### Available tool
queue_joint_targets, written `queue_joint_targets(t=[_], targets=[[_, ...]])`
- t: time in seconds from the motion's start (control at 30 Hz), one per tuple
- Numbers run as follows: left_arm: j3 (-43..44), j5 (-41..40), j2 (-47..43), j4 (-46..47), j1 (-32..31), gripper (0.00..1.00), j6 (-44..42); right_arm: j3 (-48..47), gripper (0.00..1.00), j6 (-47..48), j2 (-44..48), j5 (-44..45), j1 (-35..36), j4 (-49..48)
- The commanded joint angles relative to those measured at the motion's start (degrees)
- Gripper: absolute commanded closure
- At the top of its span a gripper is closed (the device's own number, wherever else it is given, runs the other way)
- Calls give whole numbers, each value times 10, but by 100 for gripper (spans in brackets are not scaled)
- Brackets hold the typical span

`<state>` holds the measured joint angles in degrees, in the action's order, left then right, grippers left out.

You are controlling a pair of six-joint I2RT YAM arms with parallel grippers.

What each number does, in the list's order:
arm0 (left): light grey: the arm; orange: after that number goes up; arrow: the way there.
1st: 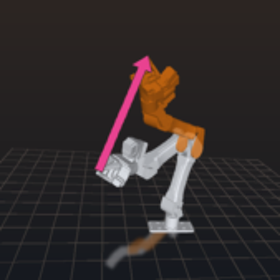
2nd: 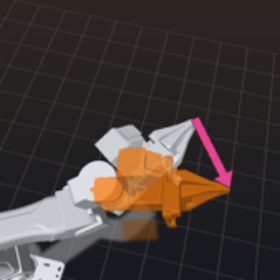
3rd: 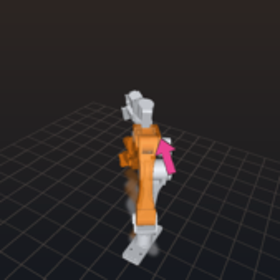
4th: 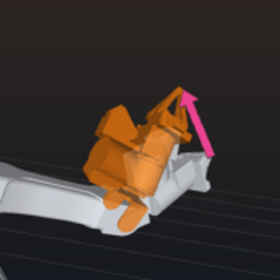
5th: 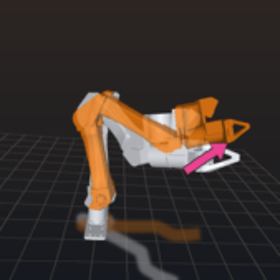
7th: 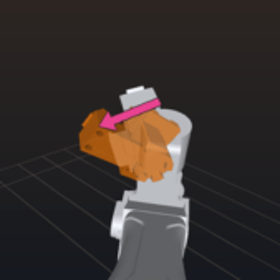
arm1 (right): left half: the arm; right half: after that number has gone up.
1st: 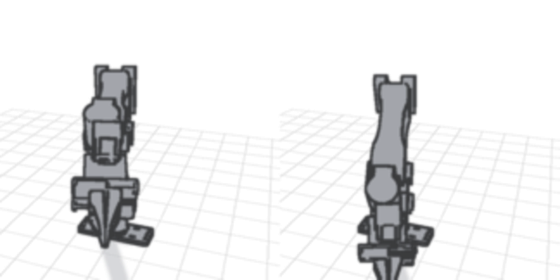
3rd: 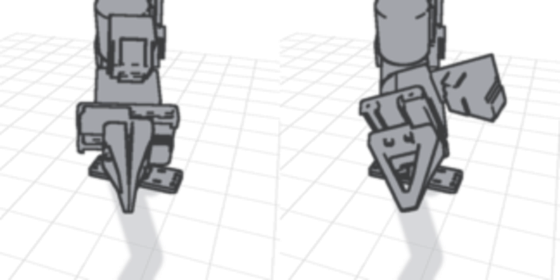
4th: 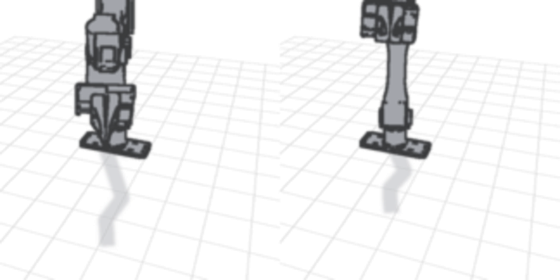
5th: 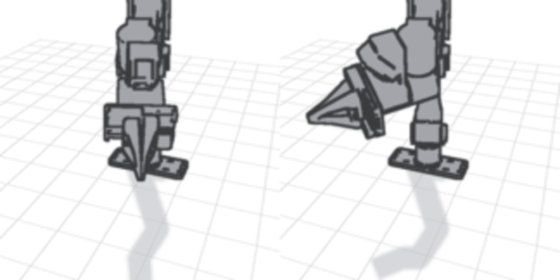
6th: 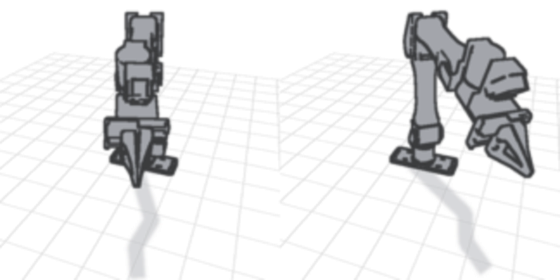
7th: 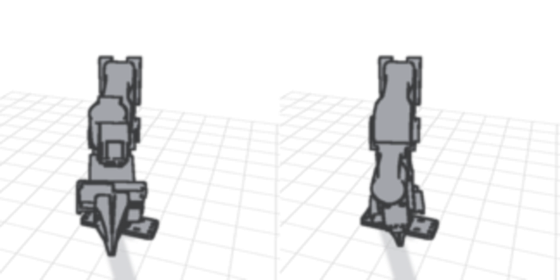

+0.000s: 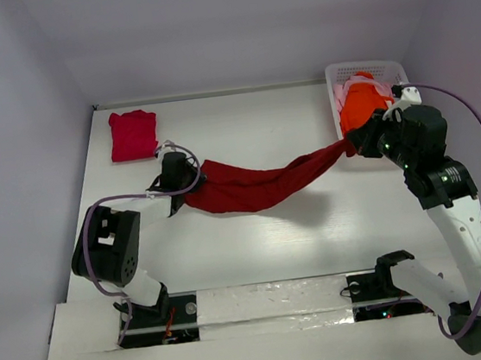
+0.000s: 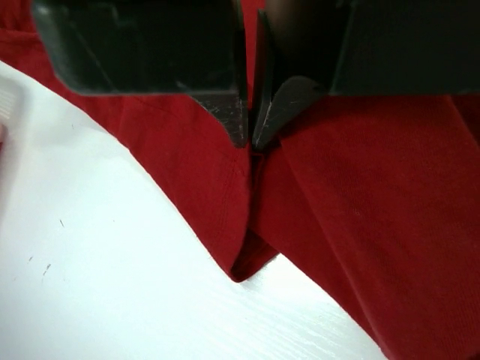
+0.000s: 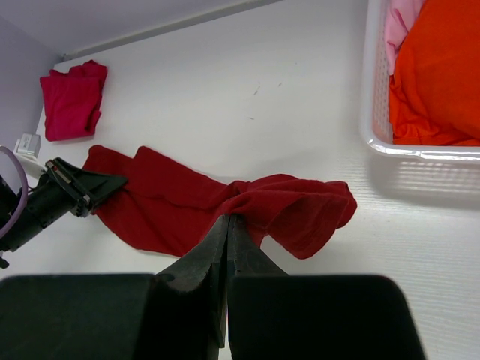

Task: Fold and stack the t-shirts
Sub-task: Flatten the tshirt out

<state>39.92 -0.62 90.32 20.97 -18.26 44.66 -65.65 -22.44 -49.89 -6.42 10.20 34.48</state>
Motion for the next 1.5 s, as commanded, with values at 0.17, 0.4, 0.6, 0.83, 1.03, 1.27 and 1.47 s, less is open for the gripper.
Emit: queue_joint_targets(t=[0.17,0.4,0.6,0.83,1.03,1.27,1.47], targets=[[18,-8,-1,15,2,100,-7,-17,100,9,13,6,3,-14],[29,-42,-57,-6,2,100,-14,-10,100,13,16,19,3,-14],[53,-112,-142,-50,2,100,-29,-4,100,22,24,28,3,-11],[102,-157,-223,-94,8,100,-48,5,100,24,39,23,3,1],[126,-198,-293,-126,8,100,-61,4,100,29,45,25,3,15],[133,-250,-377,-167,13,100,-70,-11,100,37,55,30,3,28],[160,-286,-433,-206,18,100,-85,-13,100,39,67,20,3,32]])
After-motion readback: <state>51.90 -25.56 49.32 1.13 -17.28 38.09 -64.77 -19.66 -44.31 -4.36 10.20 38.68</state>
